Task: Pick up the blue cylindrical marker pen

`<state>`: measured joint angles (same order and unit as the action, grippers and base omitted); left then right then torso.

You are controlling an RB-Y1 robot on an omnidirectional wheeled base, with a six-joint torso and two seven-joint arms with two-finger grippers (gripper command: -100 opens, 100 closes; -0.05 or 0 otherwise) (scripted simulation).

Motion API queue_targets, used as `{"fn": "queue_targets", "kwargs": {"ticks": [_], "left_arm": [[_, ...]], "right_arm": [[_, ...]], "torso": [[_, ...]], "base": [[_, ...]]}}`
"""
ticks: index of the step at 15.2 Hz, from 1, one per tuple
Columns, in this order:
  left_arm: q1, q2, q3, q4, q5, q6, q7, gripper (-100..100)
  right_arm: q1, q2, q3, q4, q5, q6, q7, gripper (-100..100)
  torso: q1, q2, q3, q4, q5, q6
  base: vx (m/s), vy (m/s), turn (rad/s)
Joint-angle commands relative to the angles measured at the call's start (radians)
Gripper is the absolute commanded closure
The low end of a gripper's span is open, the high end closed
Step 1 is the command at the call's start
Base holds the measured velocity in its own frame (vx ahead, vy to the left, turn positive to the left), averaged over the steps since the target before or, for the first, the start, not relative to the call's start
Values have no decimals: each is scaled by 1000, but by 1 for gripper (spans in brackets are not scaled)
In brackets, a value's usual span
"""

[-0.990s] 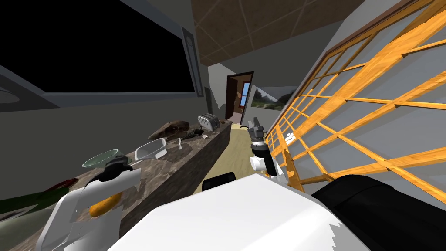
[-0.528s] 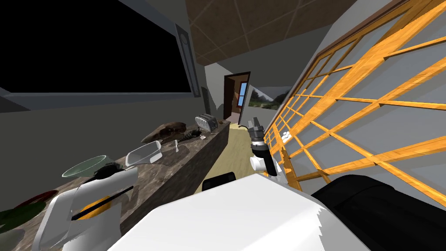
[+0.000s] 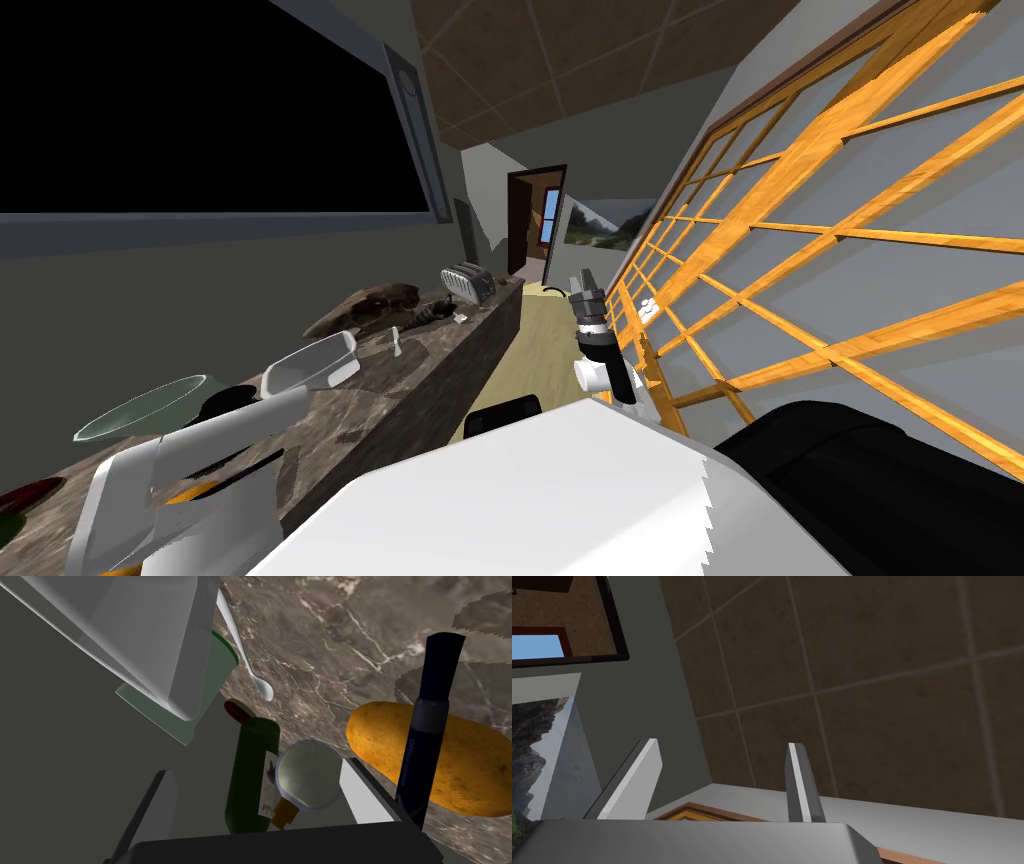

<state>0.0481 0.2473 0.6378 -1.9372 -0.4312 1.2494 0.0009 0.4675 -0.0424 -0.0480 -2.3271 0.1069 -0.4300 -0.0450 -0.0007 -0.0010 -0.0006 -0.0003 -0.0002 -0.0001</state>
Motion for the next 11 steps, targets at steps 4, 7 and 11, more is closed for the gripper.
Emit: {"fn": "queue_targets", "kwargs": {"ticks": [4, 7, 11], "left_arm": [[-19, -10, 31, 14, -23, 95, -5, -100], [-32, -16, 53, 28, -39, 145, -7, -100], [-55, -27, 93, 53, -67, 225, -11, -100]], "right_arm": [[0, 0, 0, 0, 0, 0, 0, 0], [0, 0, 0, 0, 0, 0, 0, 0], [0, 0, 0, 0, 0, 0, 0, 0]], "torso": [[0, 0, 0, 0, 0, 0], [0, 0, 0, 0, 0, 0], [0, 1, 0, 0, 0, 0]], "base": [[14, 4, -56], [13, 6, -66], [9, 6, -59]]}}
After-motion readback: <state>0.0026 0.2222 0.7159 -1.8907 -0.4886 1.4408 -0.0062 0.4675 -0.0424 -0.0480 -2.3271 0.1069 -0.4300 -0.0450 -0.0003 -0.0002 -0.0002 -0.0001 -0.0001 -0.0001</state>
